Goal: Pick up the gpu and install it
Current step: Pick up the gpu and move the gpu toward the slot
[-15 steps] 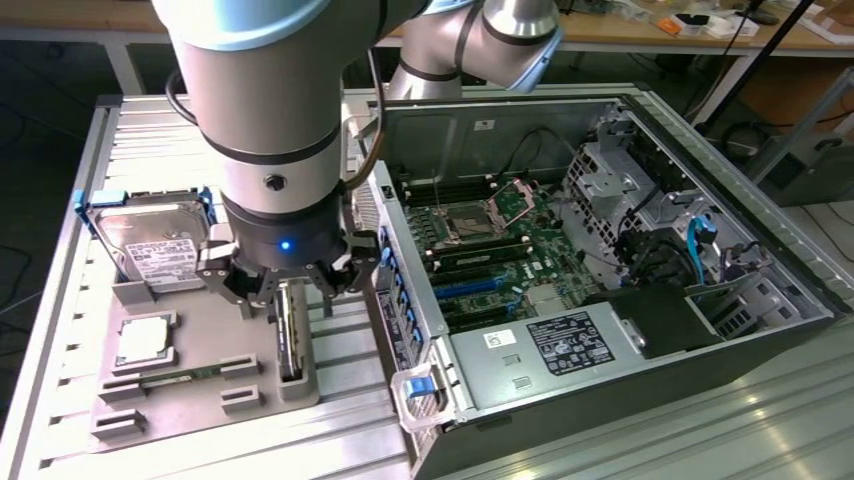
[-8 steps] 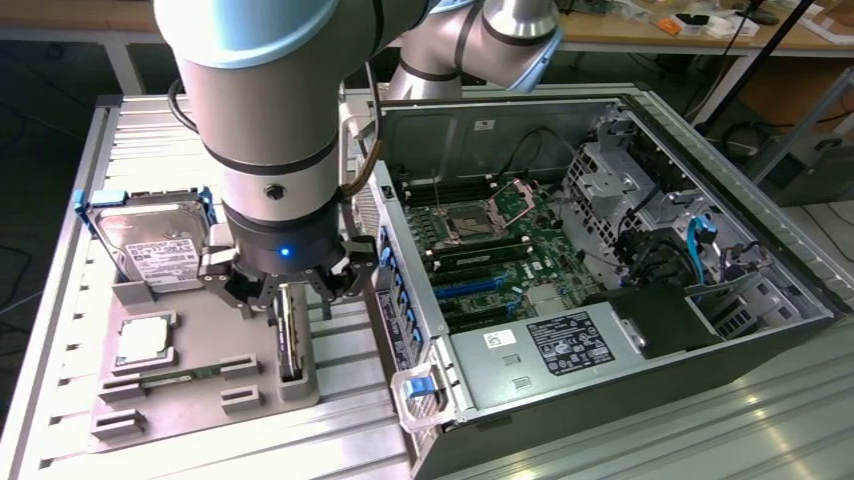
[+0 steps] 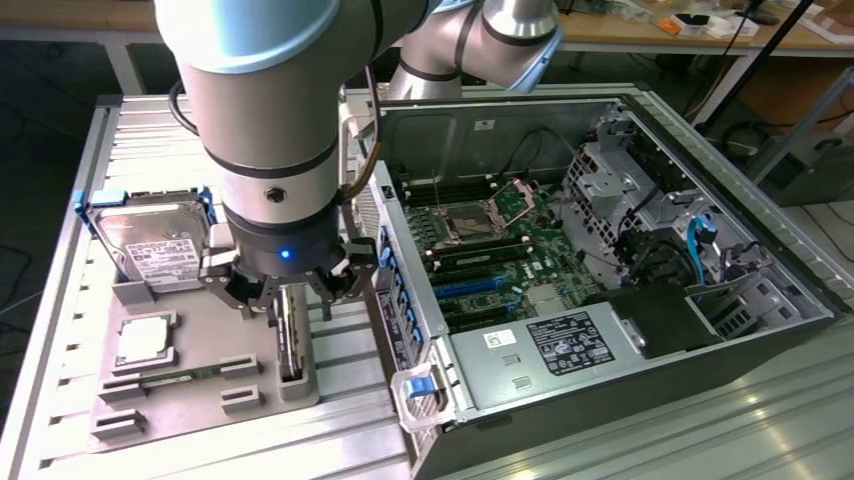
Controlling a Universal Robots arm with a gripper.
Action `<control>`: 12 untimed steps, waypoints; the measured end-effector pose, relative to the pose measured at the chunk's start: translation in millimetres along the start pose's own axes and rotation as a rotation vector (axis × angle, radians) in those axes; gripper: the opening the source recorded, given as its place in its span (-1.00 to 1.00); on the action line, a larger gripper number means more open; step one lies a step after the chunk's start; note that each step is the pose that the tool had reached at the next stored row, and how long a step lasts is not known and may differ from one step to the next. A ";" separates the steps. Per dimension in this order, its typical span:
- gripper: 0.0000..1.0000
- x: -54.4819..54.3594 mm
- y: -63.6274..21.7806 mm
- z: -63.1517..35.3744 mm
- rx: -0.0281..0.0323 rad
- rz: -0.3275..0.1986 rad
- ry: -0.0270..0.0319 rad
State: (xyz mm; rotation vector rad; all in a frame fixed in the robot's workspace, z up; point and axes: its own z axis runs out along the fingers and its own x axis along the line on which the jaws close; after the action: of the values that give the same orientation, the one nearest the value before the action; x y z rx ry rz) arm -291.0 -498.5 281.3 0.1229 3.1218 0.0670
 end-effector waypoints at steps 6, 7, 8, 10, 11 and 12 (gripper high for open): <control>0.08 0.1 -0.1 2.1 0.0001 0.000 0.0001; 0.08 0.1 -0.1 2.4 0.0001 0.000 0.0001; 0.08 0.1 0.0 2.8 0.0000 0.000 0.0000; 0.08 0.5 0.6 3.7 0.0000 0.000 0.0000; 0.08 0.8 1.4 4.1 0.0002 0.000 0.0001; 0.08 1.4 3.0 4.7 0.0001 0.000 0.0001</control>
State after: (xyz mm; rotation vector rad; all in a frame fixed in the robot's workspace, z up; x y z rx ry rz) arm -292.1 -495.2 276.7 0.1229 3.1219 0.0669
